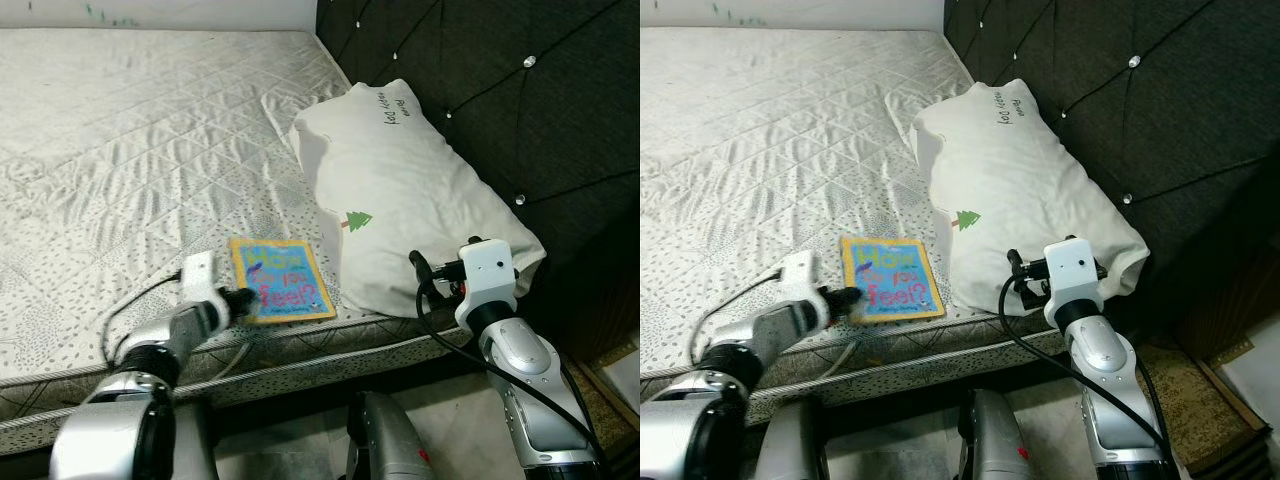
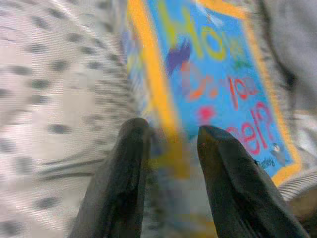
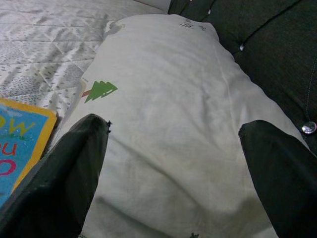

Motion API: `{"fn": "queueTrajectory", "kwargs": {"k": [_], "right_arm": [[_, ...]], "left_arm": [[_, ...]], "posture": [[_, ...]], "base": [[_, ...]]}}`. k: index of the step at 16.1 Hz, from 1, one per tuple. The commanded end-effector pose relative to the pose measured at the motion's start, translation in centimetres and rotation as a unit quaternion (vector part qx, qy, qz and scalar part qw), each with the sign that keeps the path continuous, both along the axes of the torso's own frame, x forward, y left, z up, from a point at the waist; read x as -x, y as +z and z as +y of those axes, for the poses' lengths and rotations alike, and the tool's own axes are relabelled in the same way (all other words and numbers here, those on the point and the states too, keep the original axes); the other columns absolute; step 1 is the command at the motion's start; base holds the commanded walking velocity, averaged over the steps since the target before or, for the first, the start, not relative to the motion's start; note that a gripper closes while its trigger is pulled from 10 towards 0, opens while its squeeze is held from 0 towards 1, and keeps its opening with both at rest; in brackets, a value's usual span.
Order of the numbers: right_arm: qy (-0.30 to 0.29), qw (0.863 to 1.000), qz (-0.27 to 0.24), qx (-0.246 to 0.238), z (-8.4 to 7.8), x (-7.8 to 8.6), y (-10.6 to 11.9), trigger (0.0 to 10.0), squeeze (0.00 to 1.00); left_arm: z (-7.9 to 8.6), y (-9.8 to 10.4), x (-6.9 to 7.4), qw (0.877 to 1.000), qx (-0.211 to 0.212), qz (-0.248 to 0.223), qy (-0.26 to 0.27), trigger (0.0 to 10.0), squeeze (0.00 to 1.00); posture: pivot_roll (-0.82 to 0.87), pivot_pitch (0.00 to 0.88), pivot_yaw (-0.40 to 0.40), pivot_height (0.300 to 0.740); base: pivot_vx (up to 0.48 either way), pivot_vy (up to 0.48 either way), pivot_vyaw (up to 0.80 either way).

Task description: Clean up the room

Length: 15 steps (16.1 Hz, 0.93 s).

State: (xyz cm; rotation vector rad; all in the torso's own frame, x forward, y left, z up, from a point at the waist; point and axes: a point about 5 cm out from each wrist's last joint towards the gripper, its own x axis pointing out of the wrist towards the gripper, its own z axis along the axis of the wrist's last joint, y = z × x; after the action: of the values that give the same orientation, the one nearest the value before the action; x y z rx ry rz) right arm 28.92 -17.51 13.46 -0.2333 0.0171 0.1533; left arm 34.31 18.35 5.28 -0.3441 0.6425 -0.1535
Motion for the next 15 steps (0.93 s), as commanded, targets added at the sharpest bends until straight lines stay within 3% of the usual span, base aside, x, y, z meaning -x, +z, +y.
{"fn": "queueTrajectory", "kwargs": {"k": [1,3,6,11,13,15], "right_arm": [[0.0,1.0,-0.004,0.002,-0.3,-0.2,0.3,10.0,0.0],[0.0,1.0,-0.004,0.004,-0.4,-0.3,0.3,10.0,0.0],[0.001,1.0,-0.005,0.005,-0.4,-0.4,0.3,10.0,0.0],[0.005,1.0,-0.008,0.0,0.2,-0.6,0.2,10.0,0.0],[0.007,1.0,-0.008,-0.001,0.3,-0.6,0.2,10.0,0.0],[0.007,1.0,-0.01,-0.002,0.4,-0.7,0.2,10.0,0.0]], "left_arm": [[0.1,0.3,-0.3,1.0,-0.013,-0.006,0.005,10.0,1.0],[1.7,0.5,-0.3,0.998,-0.046,-0.014,0.035,10.0,1.0],[2.3,1.0,-0.6,0.996,-0.068,-0.031,0.045,10.0,1.0],[0.4,4.8,-2.5,0.976,-0.085,-0.183,0.084,10.0,1.0],[-0.2,5.2,-2.4,0.971,-0.075,-0.206,0.092,10.0,1.0],[-2.6,5.2,-1.9,0.972,-0.06,-0.222,0.053,10.0,1.0]], "posture": [[-0.1,0.076,-0.126,0.554],[-0.1,0.075,-0.126,0.554],[-0.09,0.076,-0.125,0.554],[-0.08,0.079,-0.124,0.554],[-0.08,0.079,-0.122,0.554],[-0.07,0.081,-0.117,0.554]], "base": [[0.0,0.0,0.0],[0.0,0.0,0.0],[0.0,0.0,0.0],[0.0,0.0,0.0],[0.0,0.0,0.0],[0.0,0.0,0.0]]}}
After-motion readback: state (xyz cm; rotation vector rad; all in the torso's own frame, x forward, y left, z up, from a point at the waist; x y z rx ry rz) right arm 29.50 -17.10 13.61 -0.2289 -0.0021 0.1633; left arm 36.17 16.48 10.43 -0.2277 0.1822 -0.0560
